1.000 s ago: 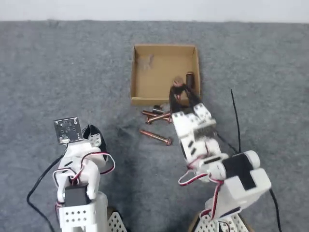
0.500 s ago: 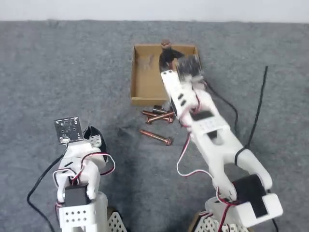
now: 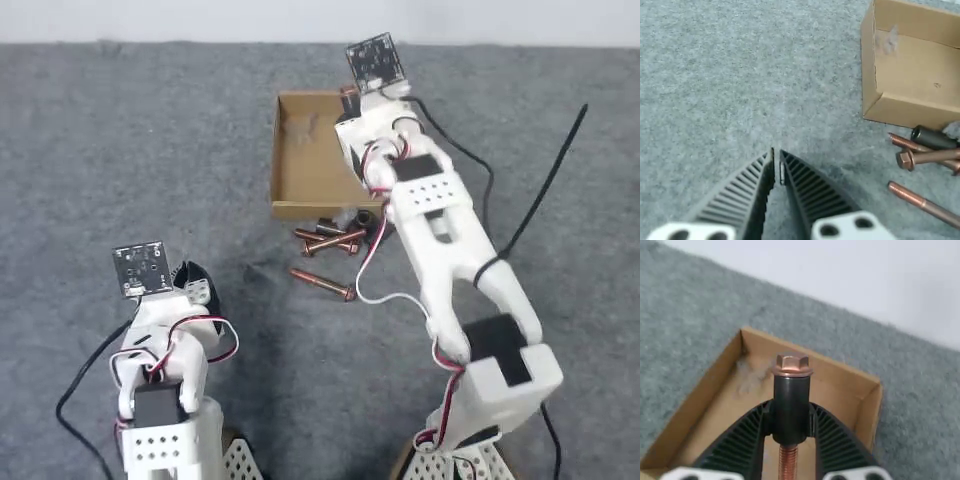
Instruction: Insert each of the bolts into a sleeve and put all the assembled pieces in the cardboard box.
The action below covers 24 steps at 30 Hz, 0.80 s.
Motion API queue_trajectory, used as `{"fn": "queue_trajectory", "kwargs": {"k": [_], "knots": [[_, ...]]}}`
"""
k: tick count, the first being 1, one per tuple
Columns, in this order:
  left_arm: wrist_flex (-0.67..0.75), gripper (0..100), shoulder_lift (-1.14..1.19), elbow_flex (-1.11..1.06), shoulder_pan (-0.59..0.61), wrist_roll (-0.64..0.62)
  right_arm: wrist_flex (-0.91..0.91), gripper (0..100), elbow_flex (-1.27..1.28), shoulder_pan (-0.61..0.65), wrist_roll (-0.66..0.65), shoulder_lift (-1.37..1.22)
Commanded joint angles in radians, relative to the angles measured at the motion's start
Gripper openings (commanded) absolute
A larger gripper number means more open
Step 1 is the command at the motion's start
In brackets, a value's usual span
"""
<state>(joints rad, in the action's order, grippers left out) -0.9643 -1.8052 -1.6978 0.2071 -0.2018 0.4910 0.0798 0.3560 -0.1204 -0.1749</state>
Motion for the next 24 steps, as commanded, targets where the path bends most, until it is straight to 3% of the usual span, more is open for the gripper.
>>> {"fn": "queue_trajectory", "kwargs": {"k": [1, 10, 24], "knots": [[-0.006, 1, 0.020, 0.010, -0.002, 0.006, 0.097, 0.7, -0.170, -0.021, -0.012, -0.019], [-0.006, 1, 0.020, 0.010, -0.002, 0.006, 0.294, 0.9, -0.358, -0.030, 0.101, -0.206], [-0.005, 1, 0.020, 0.010, -0.002, 0.006, 0.315, 0.9, -0.474, -0.099, 0.152, -0.460]]}}
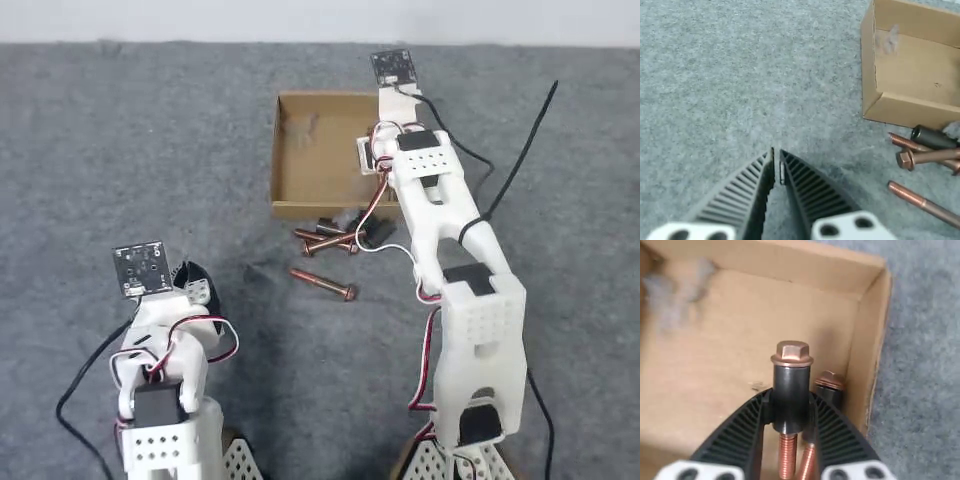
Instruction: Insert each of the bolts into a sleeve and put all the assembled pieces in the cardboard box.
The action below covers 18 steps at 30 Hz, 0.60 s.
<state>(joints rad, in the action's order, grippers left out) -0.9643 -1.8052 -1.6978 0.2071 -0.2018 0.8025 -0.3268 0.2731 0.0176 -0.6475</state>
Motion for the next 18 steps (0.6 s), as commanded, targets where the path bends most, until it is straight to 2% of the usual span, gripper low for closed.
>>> {"fn": "queue_trajectory", "kwargs": {"k": [1, 7, 11, 13, 18], "knots": [[-0.005, 1, 0.020, 0.010, -0.002, 0.006, 0.004, 0.9, -0.068, -0.016, 0.014, -0.001], [-0.003, 1, 0.020, 0.010, -0.002, 0.006, 0.004, 2.0, -0.068, -0.016, 0.014, -0.007], [-0.003, 1, 0.020, 0.010, -0.002, 0.008, 0.041, 13.3, -0.068, -0.015, 0.014, 0.008], [-0.003, 1, 0.020, 0.010, -0.002, 0.008, 0.074, 15.8, -0.068, -0.010, 0.014, 0.027], [-0.003, 1, 0.020, 0.010, -0.002, 0.008, 0.094, 10.2, -0.068, -0.008, 0.012, 0.097]]}}
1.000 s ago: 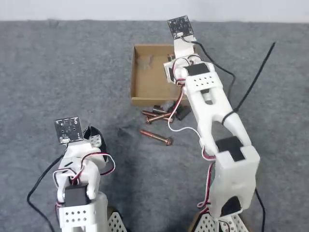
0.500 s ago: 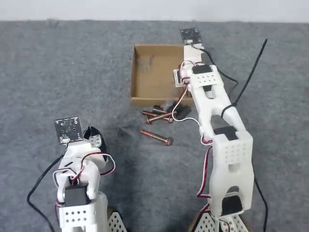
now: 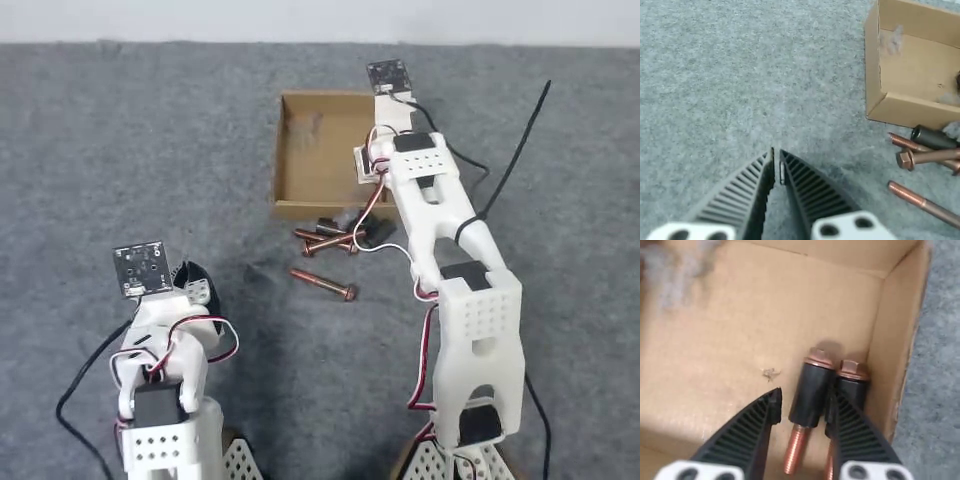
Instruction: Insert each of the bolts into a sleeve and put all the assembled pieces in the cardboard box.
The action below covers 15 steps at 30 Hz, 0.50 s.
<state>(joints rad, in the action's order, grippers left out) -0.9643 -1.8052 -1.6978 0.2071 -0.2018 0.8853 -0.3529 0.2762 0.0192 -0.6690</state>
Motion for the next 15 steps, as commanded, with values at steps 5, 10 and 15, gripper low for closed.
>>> {"fn": "queue_trajectory", "kwargs": {"k": [5, 10, 15], "knots": [[-0.003, 1, 0.020, 0.010, -0.002, 0.008, 0.051, 5.3, -0.038, -0.018, 0.014, 0.242], [-0.003, 1, 0.020, 0.010, -0.002, 0.008, 0.237, 3.0, -0.038, -0.010, 0.018, 0.387], [-0.005, 1, 0.020, 0.010, -0.002, 0.008, 0.450, 3.1, -0.037, -0.005, 0.107, 0.464]]}}
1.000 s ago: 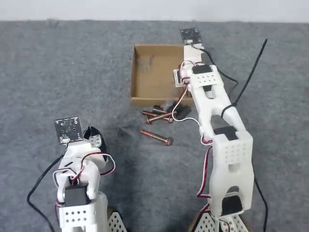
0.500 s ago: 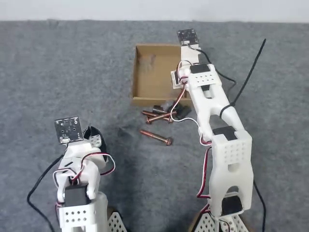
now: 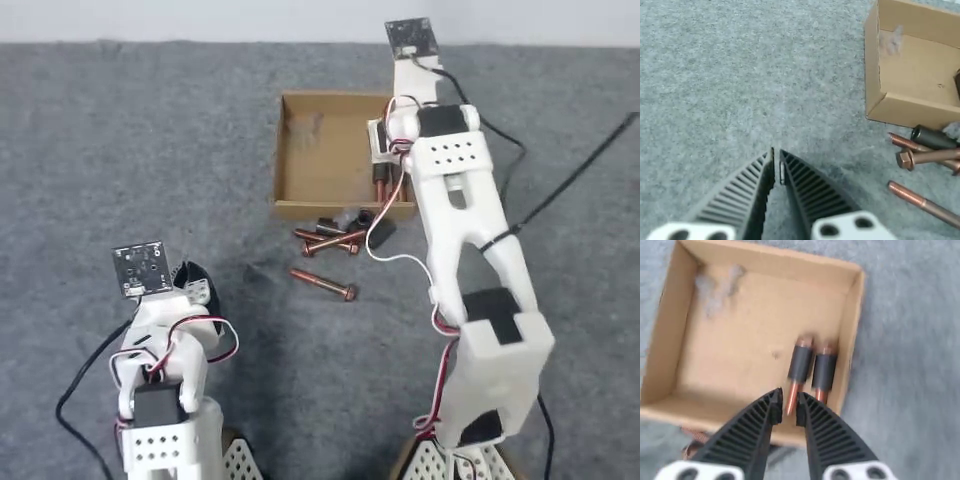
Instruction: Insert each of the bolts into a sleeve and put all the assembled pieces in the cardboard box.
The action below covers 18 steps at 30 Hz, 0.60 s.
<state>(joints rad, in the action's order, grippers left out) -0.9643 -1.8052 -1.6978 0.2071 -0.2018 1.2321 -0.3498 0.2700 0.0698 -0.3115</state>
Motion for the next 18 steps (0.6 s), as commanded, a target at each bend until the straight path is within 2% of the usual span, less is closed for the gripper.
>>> {"fn": "queue_trajectory", "kwargs": {"k": [1, 10, 16, 18], "knots": [[-0.005, 1, 0.020, 0.010, -0.002, 0.008, 0.142, 3.1, -0.040, 0.001, 0.075, 0.110], [-0.006, 1, 0.020, 0.010, 0.000, 0.008, 0.443, 3.1, -0.040, 0.002, 0.126, 0.113], [-0.008, 1, 0.020, 0.010, 0.003, 0.008, 0.545, 3.1, -0.038, 0.056, 0.127, 0.111], [-0.008, 1, 0.020, 0.010, 0.005, 0.008, 0.549, 3.1, -0.023, 0.088, 0.175, 0.111]]}}
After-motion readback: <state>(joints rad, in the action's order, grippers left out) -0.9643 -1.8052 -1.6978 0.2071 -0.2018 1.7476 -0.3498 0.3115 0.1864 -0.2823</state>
